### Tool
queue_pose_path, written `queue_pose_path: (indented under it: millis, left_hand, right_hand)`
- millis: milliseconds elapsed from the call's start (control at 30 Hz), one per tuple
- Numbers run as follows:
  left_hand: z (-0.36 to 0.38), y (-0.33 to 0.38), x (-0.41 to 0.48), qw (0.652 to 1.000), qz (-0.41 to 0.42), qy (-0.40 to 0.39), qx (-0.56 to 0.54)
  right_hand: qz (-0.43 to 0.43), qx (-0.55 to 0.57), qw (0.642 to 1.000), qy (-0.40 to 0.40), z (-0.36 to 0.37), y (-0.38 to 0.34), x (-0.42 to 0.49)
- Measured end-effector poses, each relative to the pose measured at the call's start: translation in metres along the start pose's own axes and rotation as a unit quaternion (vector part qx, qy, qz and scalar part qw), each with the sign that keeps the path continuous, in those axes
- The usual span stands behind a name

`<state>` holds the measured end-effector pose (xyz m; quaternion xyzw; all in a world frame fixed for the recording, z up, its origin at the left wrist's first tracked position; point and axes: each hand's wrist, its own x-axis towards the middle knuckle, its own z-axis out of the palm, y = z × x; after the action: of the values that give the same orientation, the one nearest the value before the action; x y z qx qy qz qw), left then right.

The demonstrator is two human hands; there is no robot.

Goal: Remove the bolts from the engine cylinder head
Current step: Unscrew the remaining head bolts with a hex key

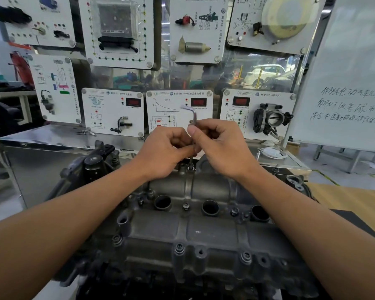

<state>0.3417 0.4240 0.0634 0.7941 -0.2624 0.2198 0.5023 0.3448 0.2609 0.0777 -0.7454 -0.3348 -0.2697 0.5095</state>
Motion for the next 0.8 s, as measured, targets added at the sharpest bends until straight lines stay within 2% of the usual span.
queue_pose_path:
  millis: [200, 367, 433, 567, 700, 800]
  left_hand:
    - [0.003, -0.001, 0.001, 0.999, 0.025, 0.022, 0.014]
    - [-0.004, 0.002, 0.000, 0.996, 0.026, -0.081, 0.028]
    - [-0.006, 0.003, -0.001, 0.995, 0.028, -0.098, 0.019]
    - [-0.002, 0.001, 0.000, 0.999, 0.012, -0.035, 0.008]
    - [0.003, 0.001, 0.001, 0.999, 0.037, 0.015, -0.003]
    - [0.006, 0.000, 0.002, 0.999, 0.033, 0.024, -0.001]
  right_hand:
    - [0.019, 0.033, 0.999, 0.031, 0.003, -0.002, 0.003]
    - [0.003, 0.006, 1.000, -0.023, -0.002, -0.004, 0.001]
    - [0.001, -0.018, 0.999, -0.035, -0.004, -0.005, 0.000]
    - [-0.004, -0.037, 0.999, -0.033, -0.003, -0.006, -0.001]
    - [0.009, 0.005, 1.000, 0.018, 0.001, -0.008, 0.000]
    - [0.021, 0.009, 0.999, 0.049, 0.003, -0.008, 0.001]
